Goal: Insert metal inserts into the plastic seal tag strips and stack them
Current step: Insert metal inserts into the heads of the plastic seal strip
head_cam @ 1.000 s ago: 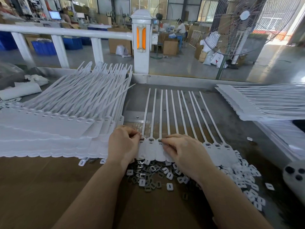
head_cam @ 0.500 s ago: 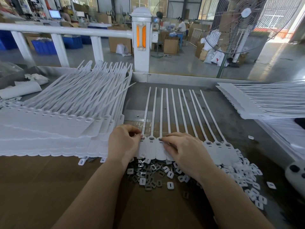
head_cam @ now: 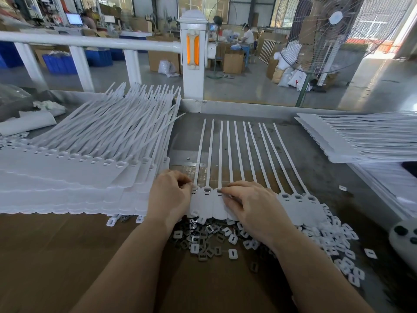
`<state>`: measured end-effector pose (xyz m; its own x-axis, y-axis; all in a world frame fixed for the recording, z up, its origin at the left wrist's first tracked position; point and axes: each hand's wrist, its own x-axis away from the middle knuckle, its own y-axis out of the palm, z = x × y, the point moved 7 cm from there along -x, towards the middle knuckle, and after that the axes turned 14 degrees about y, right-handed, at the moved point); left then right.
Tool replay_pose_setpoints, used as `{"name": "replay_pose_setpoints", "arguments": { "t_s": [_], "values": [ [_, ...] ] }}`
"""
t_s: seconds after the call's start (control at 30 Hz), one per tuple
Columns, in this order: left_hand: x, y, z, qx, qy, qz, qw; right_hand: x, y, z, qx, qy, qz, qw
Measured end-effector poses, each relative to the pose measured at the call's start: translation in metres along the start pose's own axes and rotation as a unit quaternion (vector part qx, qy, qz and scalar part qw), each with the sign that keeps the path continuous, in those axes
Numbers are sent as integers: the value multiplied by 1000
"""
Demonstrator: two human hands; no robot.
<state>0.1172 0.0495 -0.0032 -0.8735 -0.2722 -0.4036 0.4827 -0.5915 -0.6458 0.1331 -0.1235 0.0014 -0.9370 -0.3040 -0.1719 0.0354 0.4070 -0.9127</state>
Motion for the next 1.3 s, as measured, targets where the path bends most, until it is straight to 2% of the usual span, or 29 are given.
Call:
{"name": "replay_pose_setpoints", "arguments": {
  "t_s": [0.5,0.73,0.9,1.07,1.3],
  "values": [
    [-1,3,0,-6,9,-11,1000,0,1,1,-2,0,2,1000],
    [0,2,-2,78,-5,-13,997,0,0,1,-7,1,-1,1000],
    [0,1,-3,101,-24,-9,995,0,0,1,-12,3,-2,1000],
    [-1,4,-3,41,-22,-32,998,0,0,1,-11,1,0,1000],
    [-1,4,-2,23,-18,-26,999,0,1,1,-7,1,2,1000]
  ]
}}
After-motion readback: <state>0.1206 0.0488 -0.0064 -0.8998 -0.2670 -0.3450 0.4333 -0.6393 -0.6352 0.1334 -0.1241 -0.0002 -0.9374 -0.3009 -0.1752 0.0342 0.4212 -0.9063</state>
